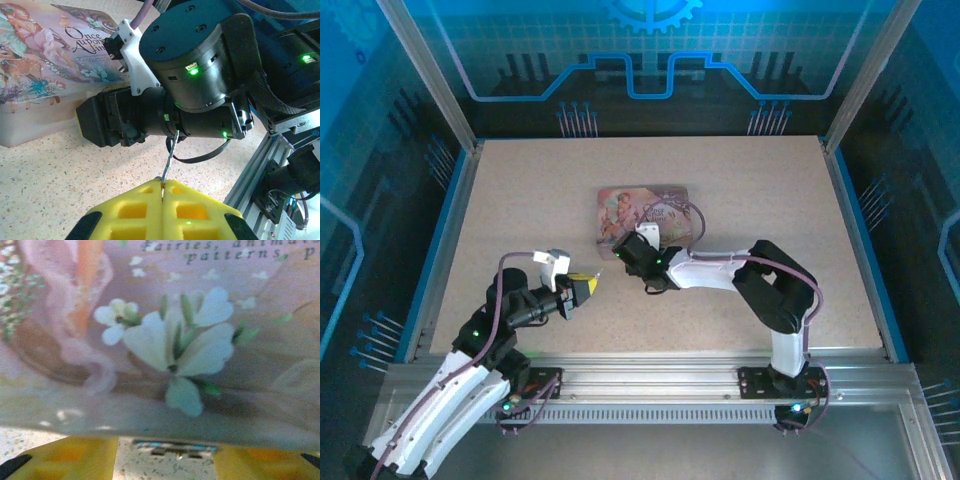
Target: Unlock the padlock with the key
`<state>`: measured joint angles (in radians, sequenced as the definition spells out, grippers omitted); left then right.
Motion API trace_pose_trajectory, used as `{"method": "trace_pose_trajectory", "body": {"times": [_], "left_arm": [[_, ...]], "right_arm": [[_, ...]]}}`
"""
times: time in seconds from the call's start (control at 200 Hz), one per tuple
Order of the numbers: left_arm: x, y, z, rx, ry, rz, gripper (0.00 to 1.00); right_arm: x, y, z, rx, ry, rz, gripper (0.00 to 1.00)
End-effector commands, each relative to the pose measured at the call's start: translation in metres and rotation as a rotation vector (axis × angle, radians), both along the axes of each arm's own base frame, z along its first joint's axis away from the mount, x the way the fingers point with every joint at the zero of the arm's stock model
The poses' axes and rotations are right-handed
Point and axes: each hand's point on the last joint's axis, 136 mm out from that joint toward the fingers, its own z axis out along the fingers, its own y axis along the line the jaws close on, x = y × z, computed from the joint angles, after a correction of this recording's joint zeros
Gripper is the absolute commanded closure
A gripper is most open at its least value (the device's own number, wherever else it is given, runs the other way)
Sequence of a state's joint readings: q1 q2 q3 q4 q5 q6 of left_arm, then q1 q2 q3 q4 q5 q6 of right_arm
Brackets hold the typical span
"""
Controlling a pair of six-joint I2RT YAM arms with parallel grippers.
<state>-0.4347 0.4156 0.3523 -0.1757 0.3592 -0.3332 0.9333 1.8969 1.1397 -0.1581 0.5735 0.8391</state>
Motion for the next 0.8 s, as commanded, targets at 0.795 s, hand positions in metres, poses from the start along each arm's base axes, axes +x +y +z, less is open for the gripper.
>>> {"method": "trace_pose_trajectory", "body": {"times": [0.795], "left_arm": [[0.002, -0.004, -0.01, 0.01, -0.005, -0.027, 1.0]], "right_arm": [[0.009, 0.003, 0.022, 0.007, 0.054, 0.059, 0.87]]}}
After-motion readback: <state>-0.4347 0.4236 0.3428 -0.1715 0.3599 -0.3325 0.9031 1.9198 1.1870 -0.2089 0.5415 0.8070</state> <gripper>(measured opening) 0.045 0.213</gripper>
